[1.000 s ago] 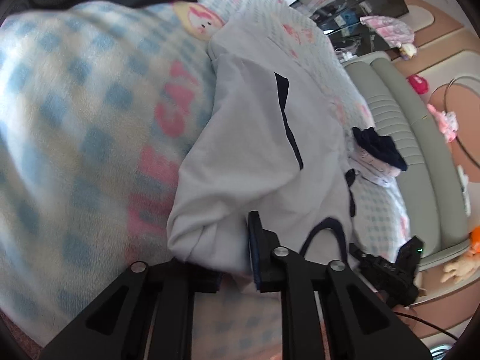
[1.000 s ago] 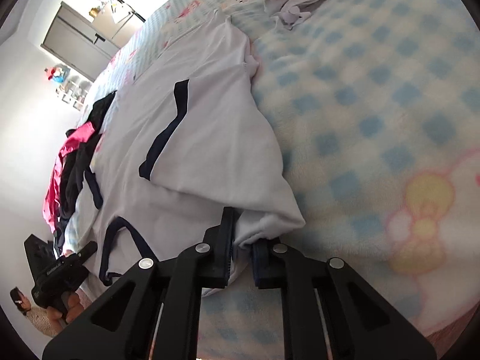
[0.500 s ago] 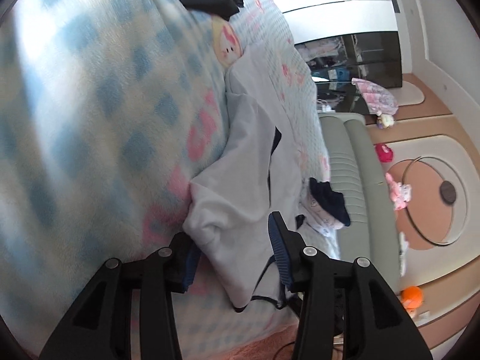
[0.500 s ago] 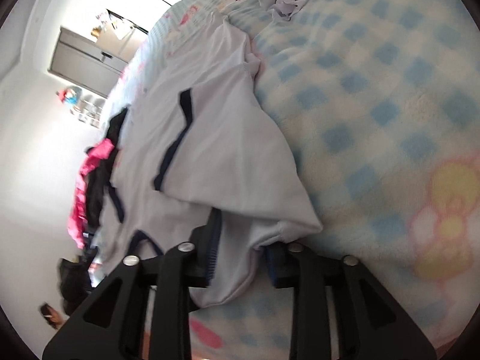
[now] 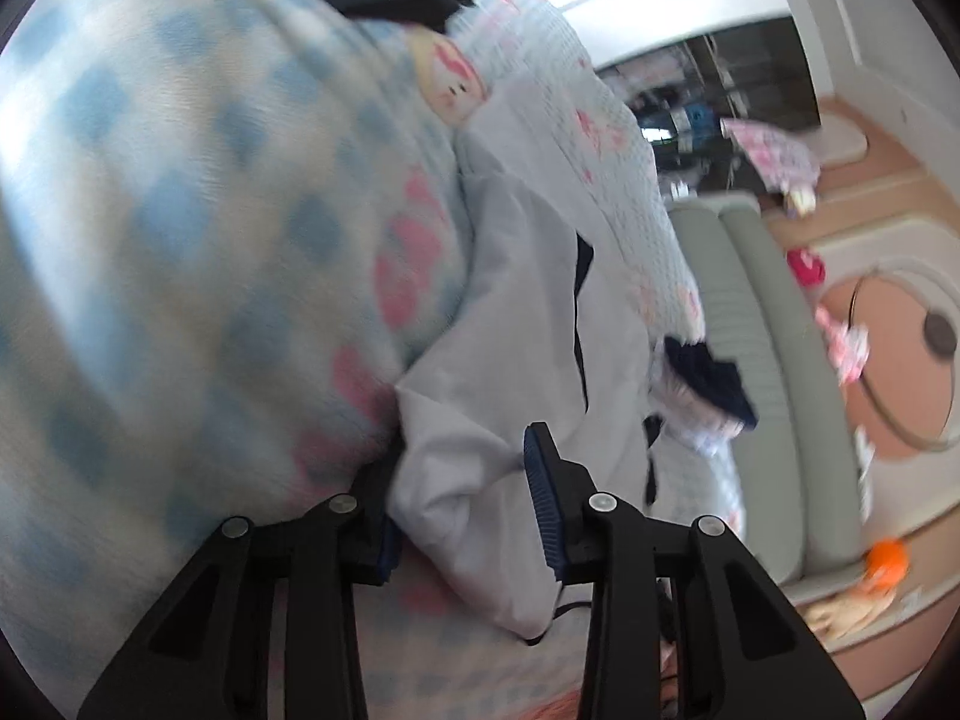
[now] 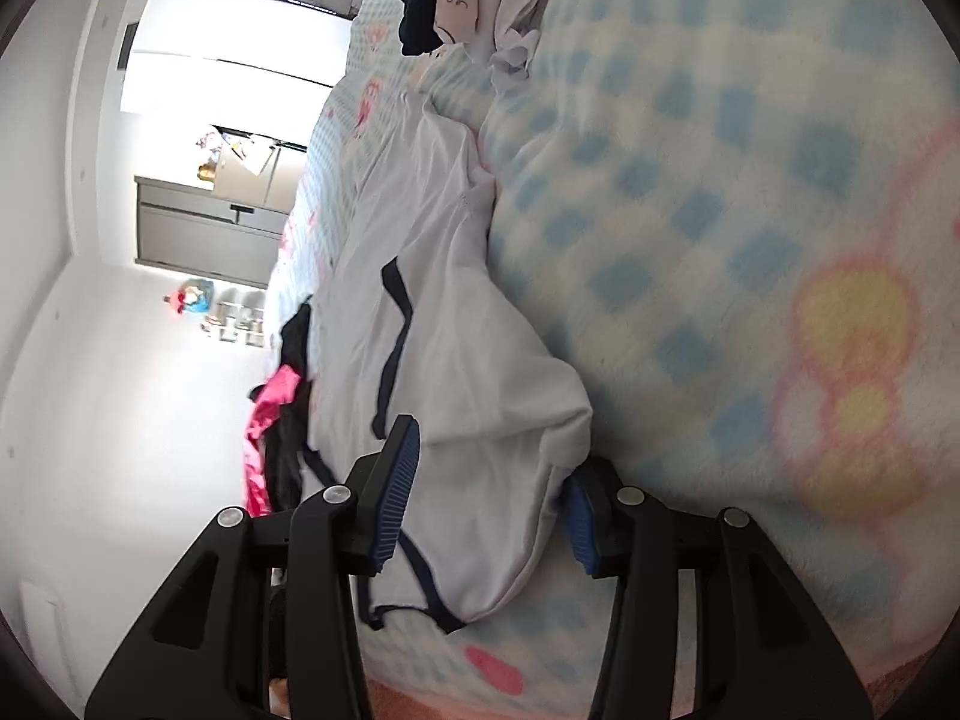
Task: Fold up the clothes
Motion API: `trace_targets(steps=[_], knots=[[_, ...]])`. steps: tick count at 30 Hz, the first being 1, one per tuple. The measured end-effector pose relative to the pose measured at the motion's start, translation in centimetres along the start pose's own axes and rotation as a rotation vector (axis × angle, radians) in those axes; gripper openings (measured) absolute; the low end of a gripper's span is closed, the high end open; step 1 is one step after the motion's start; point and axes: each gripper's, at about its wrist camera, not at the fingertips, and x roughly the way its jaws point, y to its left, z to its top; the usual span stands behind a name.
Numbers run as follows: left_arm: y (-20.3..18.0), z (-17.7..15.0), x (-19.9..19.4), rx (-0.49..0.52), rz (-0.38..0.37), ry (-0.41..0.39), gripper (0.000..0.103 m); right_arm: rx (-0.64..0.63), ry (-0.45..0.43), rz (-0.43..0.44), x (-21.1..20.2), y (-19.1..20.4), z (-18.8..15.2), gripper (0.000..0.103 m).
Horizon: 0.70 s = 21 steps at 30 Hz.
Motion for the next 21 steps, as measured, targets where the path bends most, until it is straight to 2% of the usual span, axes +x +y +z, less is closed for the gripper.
trace_targets(steps=[3, 4, 6, 7, 9, 11, 16, 21], knots=[[-0.2, 0.4, 1.2, 0.064, 0.026, 0.046, 0.036, -0.034, 0.014, -0.059, 1.2, 0.0, 0.5, 0.045], [-0.2, 0.7, 1.3, 0.058, 0.029, 0.053, 0.033, -0.035, 0.017, -0.075, 1.5, -0.1, 0.7, 0.044], [-0.4, 1.0, 0.8, 0.056, 0.021, 0.038, 0.020, -0.025, 0.002, -0.066, 1.3, -0.1, 1.1, 0.040], [-0.5, 1.1, 0.7, 0.066, 0.026, 0.030, 0.015, -0.035, -0.015, -0.058, 1.2, 0.2, 1.0, 0.036], [-0.9, 1.1, 0.7, 0.087, 0.050, 0.032, 0.011, -0.089, -0.029, -0.073, 1.1, 1.0, 0.6, 0.014], [-1.2, 0.9, 0.4, 0.101, 0.056, 0.035, 0.006, -0.141, -0.013, -0.097, 1.1, 1.6, 0.2, 0.007], [-2.6, 0.2, -1.3, 0.113, 0.043, -0.011, 0.004, -0.224, -0.028, -0.110, -0.7, 2.5, -0.7, 0.004], [-3.4, -0.4, -2.8, 0.125, 0.040, -0.014, 0.003, -0.286, -0.044, -0.103, -2.9, 4.2, -1.7, 0.001]])
